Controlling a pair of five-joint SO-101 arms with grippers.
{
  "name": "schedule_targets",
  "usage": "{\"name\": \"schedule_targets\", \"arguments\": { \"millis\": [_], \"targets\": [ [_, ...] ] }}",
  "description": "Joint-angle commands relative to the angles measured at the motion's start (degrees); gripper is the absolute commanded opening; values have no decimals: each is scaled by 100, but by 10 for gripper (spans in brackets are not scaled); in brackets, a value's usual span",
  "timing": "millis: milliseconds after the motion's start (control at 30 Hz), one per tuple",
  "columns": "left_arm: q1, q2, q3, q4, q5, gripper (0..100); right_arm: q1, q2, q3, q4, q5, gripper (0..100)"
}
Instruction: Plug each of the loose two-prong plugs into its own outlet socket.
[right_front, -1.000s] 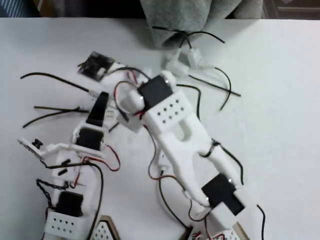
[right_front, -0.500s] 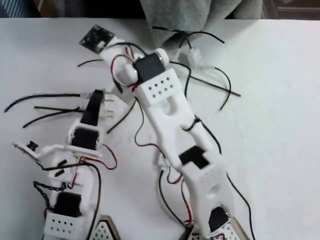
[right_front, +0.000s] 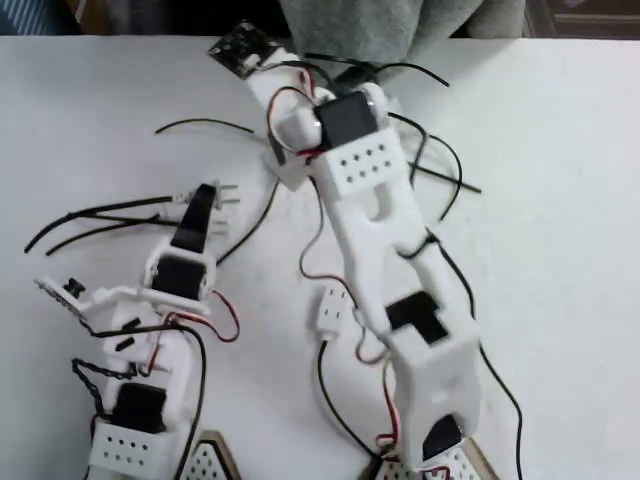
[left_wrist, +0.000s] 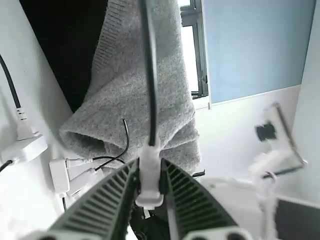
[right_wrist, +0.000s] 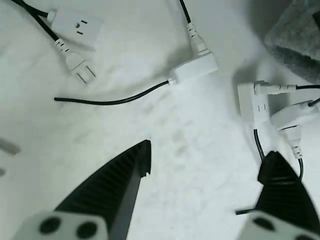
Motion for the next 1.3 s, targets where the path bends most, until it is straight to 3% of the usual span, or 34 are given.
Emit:
{"name": "schedule_targets", "arguments": {
  "millis": [0,233,467,933,1267],
  "targets": [
    [-13,-57,-9,-9,9,24,-356,-1429,1451,22,264,335],
    [-48,-57,-9,-9,9,24,-1332,-1719,2189,-215,264,335],
    [-4,-57,-9,53,9,24,-1103,-1121,1881,-848,281,335],
    [145,-57,-9,114,9,24,-787,734,-1723,-215,308,335],
    [145,-57,-9,114,9,24,-119,505,-1960,22,281,334]
  ]
}}
